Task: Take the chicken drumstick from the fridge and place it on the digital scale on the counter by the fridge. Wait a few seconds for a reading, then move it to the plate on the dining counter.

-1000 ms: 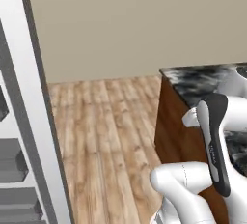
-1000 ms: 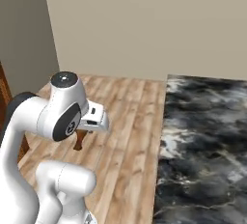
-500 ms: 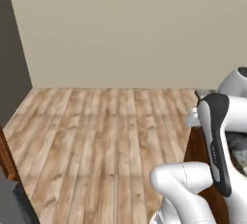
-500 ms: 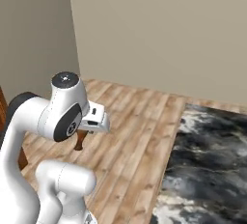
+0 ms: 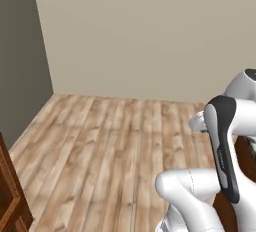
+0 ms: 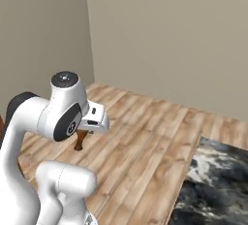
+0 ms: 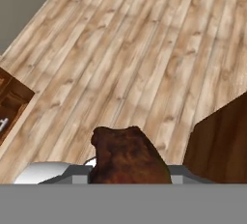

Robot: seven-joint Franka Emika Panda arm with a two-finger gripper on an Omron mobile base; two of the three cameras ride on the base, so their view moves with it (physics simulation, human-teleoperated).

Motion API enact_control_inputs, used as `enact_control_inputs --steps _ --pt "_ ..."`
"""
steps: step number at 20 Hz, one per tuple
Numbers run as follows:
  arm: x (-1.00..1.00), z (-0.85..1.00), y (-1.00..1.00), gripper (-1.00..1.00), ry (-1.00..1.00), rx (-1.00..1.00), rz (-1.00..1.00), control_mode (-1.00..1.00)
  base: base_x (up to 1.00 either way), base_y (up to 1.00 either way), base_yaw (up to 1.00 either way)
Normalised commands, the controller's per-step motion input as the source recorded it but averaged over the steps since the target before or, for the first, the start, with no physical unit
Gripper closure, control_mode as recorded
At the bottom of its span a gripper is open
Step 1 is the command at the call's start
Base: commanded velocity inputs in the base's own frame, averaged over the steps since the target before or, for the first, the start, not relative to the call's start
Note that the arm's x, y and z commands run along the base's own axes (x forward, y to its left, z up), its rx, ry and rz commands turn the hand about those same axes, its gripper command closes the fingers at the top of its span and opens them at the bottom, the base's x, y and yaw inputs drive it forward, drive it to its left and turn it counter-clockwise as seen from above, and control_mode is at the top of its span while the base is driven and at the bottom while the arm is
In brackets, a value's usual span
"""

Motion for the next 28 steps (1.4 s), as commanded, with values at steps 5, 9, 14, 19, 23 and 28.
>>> enact_control_inputs --steps 5,9,14,19,23,28 --pt "0.00 0.00 0.00 1.00 0.00 0.00 0.00 1.00 1.00 -0.22 0.03" --pt "0.00 0.00 0.00 1.00 0.00 0.00 0.00 1.00 1.00 -0.29 -0.03" --pt "0.00 0.00 0.00 1.00 0.00 0.00 0.00 1.00 1.00 -0.19 -0.19" --pt "0.00 0.00 0.00 1.00 0.00 0.00 0.00 1.00 1.00 0.00 -0.30" --pt "0.00 0.00 0.00 1.00 0.00 0.00 0.00 1.00 1.00 -0.06 -0.44" --pt "0.00 0.00 0.00 1.00 0.00 0.00 0.00 1.00 0.95 -0.05 -0.57"
